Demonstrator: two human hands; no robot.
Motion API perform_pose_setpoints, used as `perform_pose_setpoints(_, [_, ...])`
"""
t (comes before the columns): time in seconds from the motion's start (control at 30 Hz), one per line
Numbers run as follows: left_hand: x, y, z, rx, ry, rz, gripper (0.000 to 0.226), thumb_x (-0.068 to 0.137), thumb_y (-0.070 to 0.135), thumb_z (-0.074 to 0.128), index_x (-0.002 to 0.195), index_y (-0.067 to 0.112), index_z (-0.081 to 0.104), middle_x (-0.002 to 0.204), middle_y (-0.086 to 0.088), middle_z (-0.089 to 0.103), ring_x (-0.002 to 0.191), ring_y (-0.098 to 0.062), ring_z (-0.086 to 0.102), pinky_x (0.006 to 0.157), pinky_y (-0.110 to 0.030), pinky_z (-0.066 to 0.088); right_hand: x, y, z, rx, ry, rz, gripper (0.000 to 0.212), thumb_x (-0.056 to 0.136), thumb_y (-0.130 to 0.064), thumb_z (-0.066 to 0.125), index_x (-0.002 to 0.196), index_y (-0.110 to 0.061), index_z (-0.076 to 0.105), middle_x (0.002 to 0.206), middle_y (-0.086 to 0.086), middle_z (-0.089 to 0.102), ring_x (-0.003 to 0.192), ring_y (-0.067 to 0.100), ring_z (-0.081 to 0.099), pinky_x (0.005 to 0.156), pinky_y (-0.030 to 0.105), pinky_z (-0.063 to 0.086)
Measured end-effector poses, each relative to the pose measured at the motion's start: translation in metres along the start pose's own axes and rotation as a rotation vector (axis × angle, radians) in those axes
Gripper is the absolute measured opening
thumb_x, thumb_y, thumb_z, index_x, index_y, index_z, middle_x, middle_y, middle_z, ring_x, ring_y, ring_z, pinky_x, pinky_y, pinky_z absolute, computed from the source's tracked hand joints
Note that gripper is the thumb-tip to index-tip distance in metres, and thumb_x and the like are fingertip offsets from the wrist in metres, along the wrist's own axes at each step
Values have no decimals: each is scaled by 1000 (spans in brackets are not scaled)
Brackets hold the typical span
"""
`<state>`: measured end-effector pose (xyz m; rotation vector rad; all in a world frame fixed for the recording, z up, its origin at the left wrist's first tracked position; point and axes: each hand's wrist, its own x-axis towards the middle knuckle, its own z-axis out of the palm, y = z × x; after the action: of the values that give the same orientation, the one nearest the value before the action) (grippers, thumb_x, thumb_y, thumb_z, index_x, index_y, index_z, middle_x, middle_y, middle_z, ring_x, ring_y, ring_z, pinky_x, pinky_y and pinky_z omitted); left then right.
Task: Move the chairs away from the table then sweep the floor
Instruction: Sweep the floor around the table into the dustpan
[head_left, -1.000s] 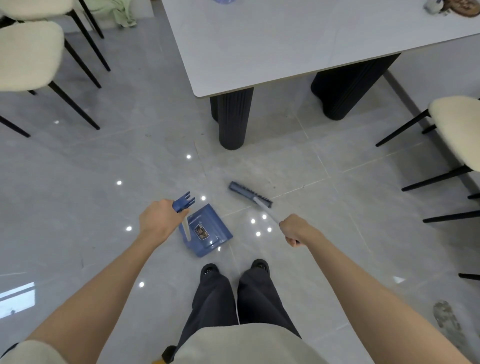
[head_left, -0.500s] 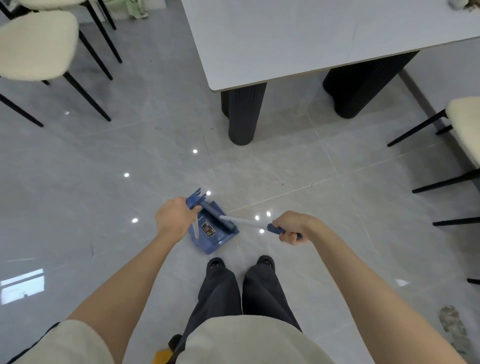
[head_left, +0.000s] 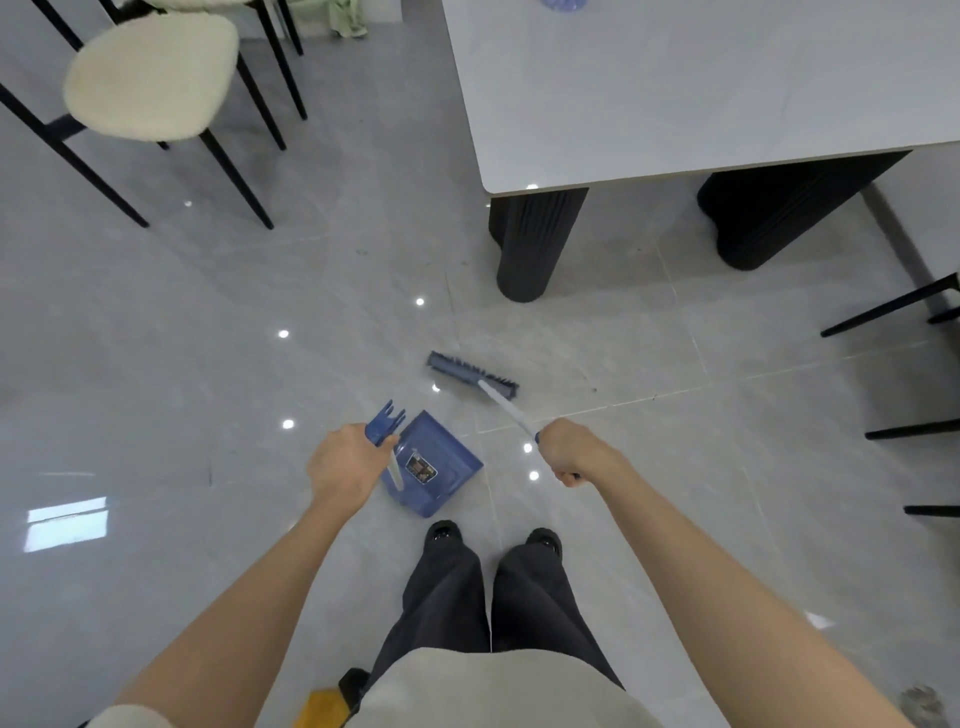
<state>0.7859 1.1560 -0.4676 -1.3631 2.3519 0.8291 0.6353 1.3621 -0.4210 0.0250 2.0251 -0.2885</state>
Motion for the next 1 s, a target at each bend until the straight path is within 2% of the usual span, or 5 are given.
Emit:
perform_pose_setpoints(0.2, [-2, -3, 4, 48, 37, 0, 35, 88, 42, 60, 64, 17, 53, 67, -4, 60, 64, -24, 57, 56, -25, 40, 8, 23, 23, -81, -125, 68, 30, 86, 12, 39, 66, -10, 38, 55, 4, 39, 43, 16, 33, 36, 21, 28])
perform_pose_setpoints(0.37, [-2, -8, 4, 72, 43, 19, 37, 88, 43, 60, 63, 17, 52, 66, -5, 59, 65, -27, 59, 58, -26, 44, -5, 23, 1, 135, -275, 152, 28, 83, -2, 34, 59, -15, 31, 52, 0, 28, 27, 10, 18, 29, 13, 14])
perform_pose_setpoints(0.6, [-8, -14, 4, 77, 33, 27, 37, 89, 44, 58, 67, 13, 56, 78, -12, 68, 69, -27, 61, 59, -26, 43, -23, 26, -27, 249, -154, 93, 24, 84, -4, 35, 64, -16, 32, 53, 1, 27, 27, 9, 16, 29, 11, 14])
perform_pose_setpoints(0.8, [-12, -15, 0, 70, 31, 22, 38, 90, 44, 57, 65, 15, 55, 70, -4, 60, 64, -19, 54, 55, -24, 39, -6, 16, -5, 63, -59, 87, 32, 85, 9, 48, 65, -13, 36, 58, 5, 37, 43, 16, 34, 24, 16, 26])
perform_pose_setpoints(1.0, [-15, -29, 3, 90, 30, -4, 36, 90, 44, 58, 70, 13, 59, 73, -5, 61, 66, -20, 54, 59, -25, 40, -1, 22, 30, -86, -136, 130, 28, 80, 15, 47, 68, -10, 42, 55, 4, 34, 43, 14, 31, 21, 10, 19])
